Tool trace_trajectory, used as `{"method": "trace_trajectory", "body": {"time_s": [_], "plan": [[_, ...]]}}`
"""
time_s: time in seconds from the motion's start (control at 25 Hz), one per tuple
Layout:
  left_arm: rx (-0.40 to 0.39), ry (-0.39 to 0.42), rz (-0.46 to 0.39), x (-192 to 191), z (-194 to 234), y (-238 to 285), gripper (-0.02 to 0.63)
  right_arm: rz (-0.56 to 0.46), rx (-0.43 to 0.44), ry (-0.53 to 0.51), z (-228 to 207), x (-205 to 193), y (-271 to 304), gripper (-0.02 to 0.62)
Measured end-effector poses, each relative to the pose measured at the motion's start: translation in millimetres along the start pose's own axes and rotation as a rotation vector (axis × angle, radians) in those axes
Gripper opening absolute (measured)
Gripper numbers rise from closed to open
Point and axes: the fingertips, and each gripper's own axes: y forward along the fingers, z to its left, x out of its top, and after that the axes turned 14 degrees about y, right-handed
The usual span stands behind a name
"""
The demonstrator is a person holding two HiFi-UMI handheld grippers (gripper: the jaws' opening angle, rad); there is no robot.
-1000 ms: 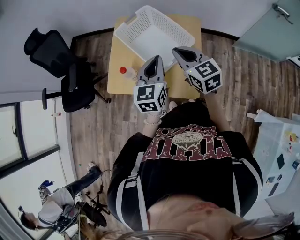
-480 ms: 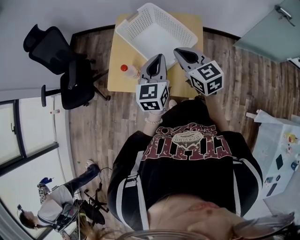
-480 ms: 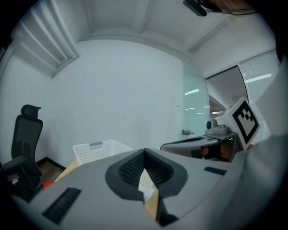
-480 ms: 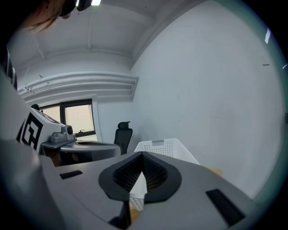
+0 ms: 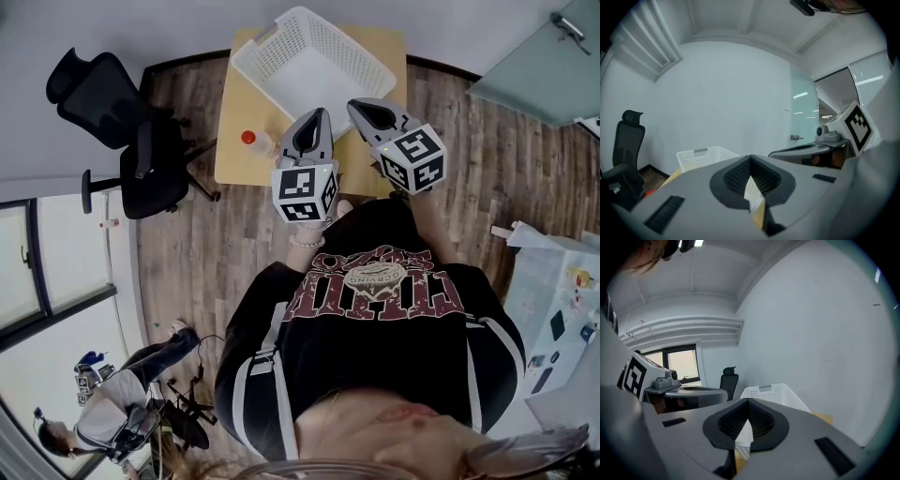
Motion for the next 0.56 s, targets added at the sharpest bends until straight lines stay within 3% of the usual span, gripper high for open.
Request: {"method": "trace_trajectory", "body": {"time_s": [0.56], "plan": [[-0.001, 0.003, 0.003, -2.2, -2.2, 0.4, 0.047, 0.009, 0.007, 0.001, -0.7, -4.0, -1.4, 0.017]]}}
